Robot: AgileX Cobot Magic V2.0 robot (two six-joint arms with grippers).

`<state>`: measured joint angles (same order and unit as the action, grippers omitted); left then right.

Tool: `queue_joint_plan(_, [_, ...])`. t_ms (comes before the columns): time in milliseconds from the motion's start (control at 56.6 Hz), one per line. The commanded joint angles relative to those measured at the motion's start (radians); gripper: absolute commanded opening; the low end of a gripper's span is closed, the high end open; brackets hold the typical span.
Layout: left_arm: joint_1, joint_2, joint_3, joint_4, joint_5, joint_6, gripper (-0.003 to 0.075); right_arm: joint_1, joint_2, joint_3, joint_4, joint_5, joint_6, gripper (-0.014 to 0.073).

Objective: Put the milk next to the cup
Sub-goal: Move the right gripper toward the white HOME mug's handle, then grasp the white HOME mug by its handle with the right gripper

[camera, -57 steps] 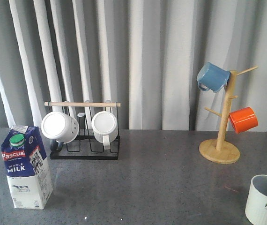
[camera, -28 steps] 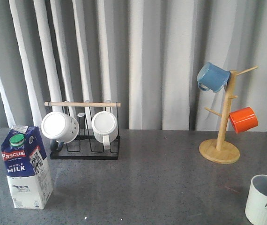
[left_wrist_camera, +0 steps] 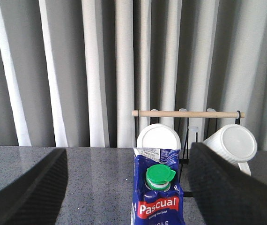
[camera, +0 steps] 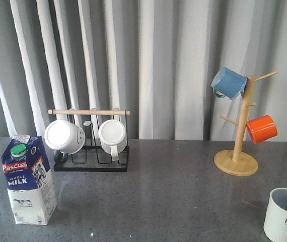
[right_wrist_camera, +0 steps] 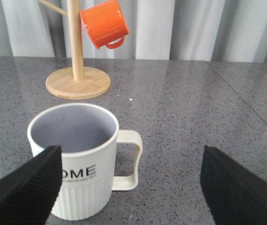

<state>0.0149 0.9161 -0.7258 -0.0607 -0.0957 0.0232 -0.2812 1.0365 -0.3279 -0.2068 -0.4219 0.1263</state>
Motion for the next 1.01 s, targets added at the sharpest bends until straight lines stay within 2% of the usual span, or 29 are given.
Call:
queue_joint_plan(0, [-0.007, -0.002, -0.035, -0.008, -0.067, -0.011, 0.0523, -0.045, 0.062, 0.031, -0.010, -0.253, -0.049, 0.0578])
queue_joint_plan(53, [-0.007, -0.002, -0.035, -0.008, -0.067, -0.011, 0.0523, -0.071, 0.114, 0.046, -0.013, -0.332, -0.071, 0.0578])
queue_joint_plan(177, [-0.007, -0.002, -0.035, -0.008, -0.067, -0.011, 0.0523, -0.107, 0.216, 0.045, -0.036, -0.412, -0.073, 0.0578])
queue_joint_plan(459, [-0.007, -0.002, -0.035, -0.008, -0.067, -0.011, 0.0523, -0.190, 0.358, 0.004, -0.101, -0.433, -0.069, 0.0578])
queue_joint_plan(848, [-0.007, -0.002, -0.035, -0.008, -0.067, -0.011, 0.0523, -0.192, 0.490, -0.081, -0.180, -0.466, -0.060, 0.0578])
queue_joint_plan(989, [-0.007, -0.002, -0.035, -0.008, -0.067, -0.011, 0.0523, -0.192, 0.521, -0.084, -0.177, -0.536, -0.061, 0.0578])
